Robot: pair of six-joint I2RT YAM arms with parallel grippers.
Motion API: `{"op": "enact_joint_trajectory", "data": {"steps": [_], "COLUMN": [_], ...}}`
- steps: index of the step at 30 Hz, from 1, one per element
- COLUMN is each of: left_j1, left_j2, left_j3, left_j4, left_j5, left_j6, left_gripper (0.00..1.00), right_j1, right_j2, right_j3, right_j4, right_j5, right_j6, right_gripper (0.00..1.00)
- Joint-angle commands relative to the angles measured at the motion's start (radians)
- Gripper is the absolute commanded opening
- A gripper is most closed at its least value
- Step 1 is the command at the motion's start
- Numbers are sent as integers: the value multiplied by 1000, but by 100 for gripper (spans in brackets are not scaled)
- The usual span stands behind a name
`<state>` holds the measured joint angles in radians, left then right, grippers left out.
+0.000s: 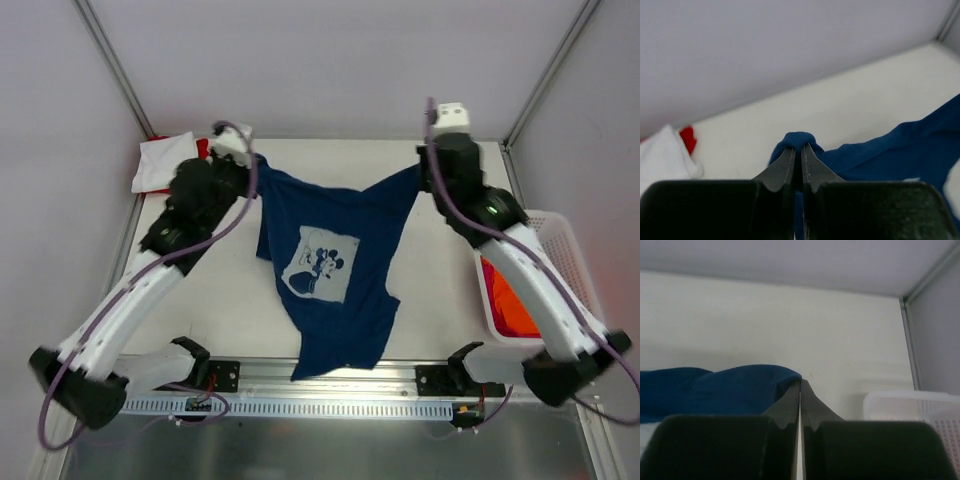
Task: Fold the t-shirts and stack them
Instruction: Flatten the tshirt out
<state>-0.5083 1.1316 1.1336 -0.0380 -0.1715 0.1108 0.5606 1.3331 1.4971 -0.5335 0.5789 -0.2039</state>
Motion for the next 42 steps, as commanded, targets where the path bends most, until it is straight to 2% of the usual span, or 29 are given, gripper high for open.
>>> {"op": "enact_joint_trajectory", "data": {"steps": [1, 3, 7, 13, 17, 20, 24, 30, 35, 36, 37, 40, 41, 42], "left_j1": [11, 11, 11, 11, 11, 11, 11, 11, 11, 11, 11, 13, 11, 11], "left_j2": [-266, -350, -515, -654, -730, -771, -805, -776, -731, -719, -702, -574, -479, -425], "left_j3": [84, 106, 153, 175, 210, 230, 207, 80, 22, -13, -30, -72, -78, -84], "left_j4": [44, -13, -89, -164, -198, -220, -232, -235, -205, -192, -177, -123, -102, -91], "left_j5": [167, 168, 272, 464, 527, 543, 482, 351, 360, 328, 235, 63, -47, -100], "left_j6": [-81, -92, -158, -307, -381, -411, -401, -318, -254, -238, -221, -177, -166, -166], "left_gripper": [0, 0, 0, 0, 0, 0, 0, 0, 0, 0, 0, 0, 0, 0], "right_j1": [2, 2, 2, -14, -80, -172, -197, -197, -197, -197, -197, -197, -199, -197], "right_j2": [-463, -569, -632, -787, -779, -765, -752, -707, -643, -628, -585, -496, -426, -392], "right_j3": [15, 87, 343, 414, 584, 652, 621, 444, 350, 312, 293, 206, 180, 155], "right_j4": [78, -10, -271, -309, -413, -447, -436, -353, -258, -243, -214, -145, -122, -105], "right_j5": [-187, -226, -240, -514, -626, -708, -706, -530, -455, -411, -381, -300, -283, -268], "right_j6": [-58, -52, -34, 38, 78, 92, 126, 63, 35, 31, 28, 21, 24, 32], "right_gripper": [0, 0, 0, 0, 0, 0, 0, 0, 0, 0, 0, 0, 0, 0]}}
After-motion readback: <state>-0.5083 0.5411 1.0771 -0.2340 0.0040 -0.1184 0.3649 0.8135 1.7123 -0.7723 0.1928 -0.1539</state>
